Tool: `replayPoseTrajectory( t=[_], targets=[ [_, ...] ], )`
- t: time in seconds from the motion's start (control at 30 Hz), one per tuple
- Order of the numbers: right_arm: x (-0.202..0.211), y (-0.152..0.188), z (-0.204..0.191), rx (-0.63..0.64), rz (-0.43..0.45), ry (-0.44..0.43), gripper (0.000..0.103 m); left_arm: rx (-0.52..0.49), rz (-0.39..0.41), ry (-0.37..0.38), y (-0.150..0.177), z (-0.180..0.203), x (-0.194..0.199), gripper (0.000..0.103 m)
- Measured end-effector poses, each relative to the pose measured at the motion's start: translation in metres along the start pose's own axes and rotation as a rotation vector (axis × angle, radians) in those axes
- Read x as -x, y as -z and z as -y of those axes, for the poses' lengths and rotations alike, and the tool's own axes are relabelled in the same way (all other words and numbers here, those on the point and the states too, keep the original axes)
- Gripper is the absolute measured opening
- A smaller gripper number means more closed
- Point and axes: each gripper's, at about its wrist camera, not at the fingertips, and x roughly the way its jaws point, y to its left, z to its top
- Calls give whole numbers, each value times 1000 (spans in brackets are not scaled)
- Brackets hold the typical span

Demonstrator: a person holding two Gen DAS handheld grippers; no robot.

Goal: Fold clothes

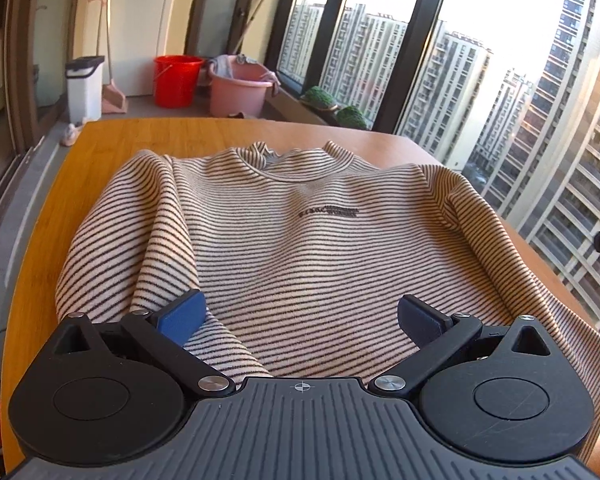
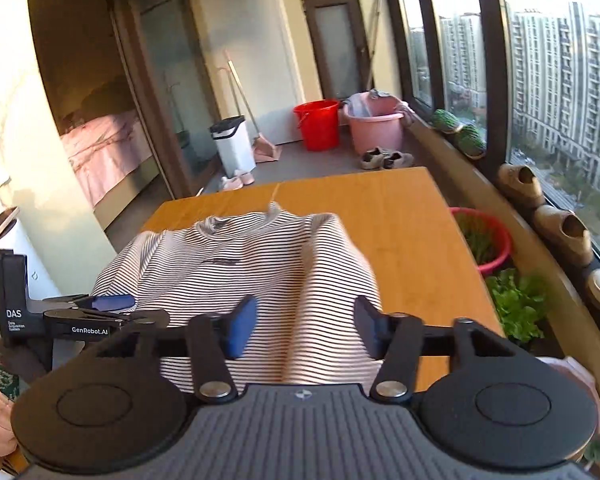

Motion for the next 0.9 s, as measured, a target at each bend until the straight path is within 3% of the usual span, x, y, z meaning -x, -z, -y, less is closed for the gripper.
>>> replayPoseTrajectory(
  t=[0.13, 0.3, 0.33, 0.37, 0.4, 0.47, 0.57, 0.73, 0.9],
  targets=[
    [21, 29, 27, -78, -156, 60, 41, 7, 1, 2, -2, -2, -1, 103],
    [15, 72, 45, -282, -286, -21, 49, 33, 1, 7, -3, -4, 0, 103],
    [11, 74, 41, -276, -295, -32, 49, 41, 0, 8, -4, -4, 0, 103],
    [7, 76, 38, -270, -304, -43, 39, 48, 0, 9, -4, -5, 1, 103],
    [4, 73, 32, -234, -301, -37, 19, 56, -1, 10, -5, -5, 1, 103],
    [5, 53, 23, -126, -246, -11, 9, 84, -4, 25, -8, -7, 3, 103],
    [18, 1, 19, 19, -73, 99, 7, 109, 5, 79, -14, -5, 14, 103],
    [39, -94, 41, 40, 204, 307, 7, 34, 46, 85, -20, 20, 34, 103],
    [28, -142, 27, 57, 290, 300, 7, 10, 17, 128, -19, 39, 32, 103]
  ],
)
